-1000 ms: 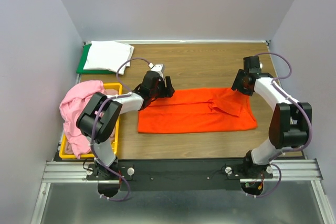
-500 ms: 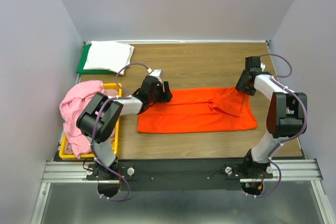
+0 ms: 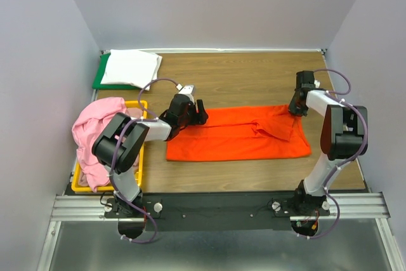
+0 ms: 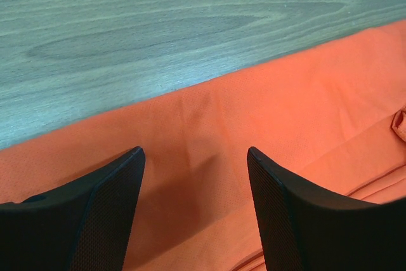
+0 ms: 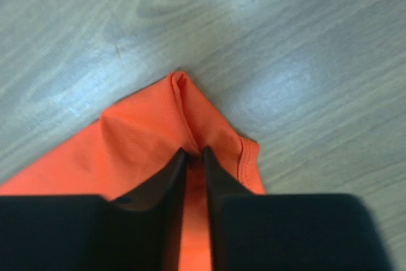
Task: Fold and stack the t-shirts
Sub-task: Fold the tshirt
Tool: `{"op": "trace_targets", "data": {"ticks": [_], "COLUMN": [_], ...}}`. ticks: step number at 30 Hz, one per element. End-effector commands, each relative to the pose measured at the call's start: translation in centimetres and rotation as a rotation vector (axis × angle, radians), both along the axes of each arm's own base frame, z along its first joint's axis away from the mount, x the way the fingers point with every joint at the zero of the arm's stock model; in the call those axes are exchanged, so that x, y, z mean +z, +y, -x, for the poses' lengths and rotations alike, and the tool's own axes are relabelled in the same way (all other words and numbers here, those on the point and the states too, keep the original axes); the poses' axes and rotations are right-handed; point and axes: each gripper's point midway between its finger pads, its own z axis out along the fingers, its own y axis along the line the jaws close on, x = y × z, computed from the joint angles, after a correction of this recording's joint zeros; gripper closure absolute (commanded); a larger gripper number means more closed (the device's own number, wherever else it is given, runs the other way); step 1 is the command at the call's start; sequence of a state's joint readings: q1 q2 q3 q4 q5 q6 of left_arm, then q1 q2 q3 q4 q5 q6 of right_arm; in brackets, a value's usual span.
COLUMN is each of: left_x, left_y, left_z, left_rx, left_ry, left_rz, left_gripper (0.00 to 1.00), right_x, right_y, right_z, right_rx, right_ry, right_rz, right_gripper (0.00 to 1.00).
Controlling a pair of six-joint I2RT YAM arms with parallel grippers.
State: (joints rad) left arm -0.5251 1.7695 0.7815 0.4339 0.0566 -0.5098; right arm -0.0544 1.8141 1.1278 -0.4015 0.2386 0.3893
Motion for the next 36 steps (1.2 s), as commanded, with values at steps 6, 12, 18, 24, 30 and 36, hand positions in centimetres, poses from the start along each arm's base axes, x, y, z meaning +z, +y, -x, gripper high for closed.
{"op": "trace_targets", "data": {"ticks": [6, 12, 18, 24, 30, 36], "left_x": [-2.4, -2.2, -2.5, -0.9, 1.8, 5.2], "left_y": [2.2, 2.8, 3.6, 1.7, 1.1, 1.0], "left_z": [2.4, 3.9, 7.0, 10.2, 11.6, 10.5], "left_rx": [0.056, 0.064, 0.081, 0.024, 0.011, -0.010], "left_ry": [0.073, 0.088, 0.123, 0.122, 0.084, -0.020], "left_rz": [-0.047, -0.026, 0.009, 0.097, 0.171, 0.157], "left_gripper": [0.26, 0.26, 0.26, 0.26, 0.26, 0.25], "right_x": [-2.1, -2.2, -1.6, -1.8, 0.3, 6.9], "right_y": [-1.5, -1.6, -1.4, 0.3, 1.4, 1.9], "right_z": [-1.4, -5.5, -11.3, -15.2, -18.0, -18.7], "right_rx": [-0.032, 0.003, 0.053, 0.112, 0.160, 0.199], "right_ry": [0.035, 0.007, -0.041, -0.074, -0.135, -0.245], "right_rz": [0.032, 0.030, 0.011, -0.068, -0.086, -0.079], "right_gripper": [1.00, 1.00, 0.99, 0.99, 0.50, 0.18]}}
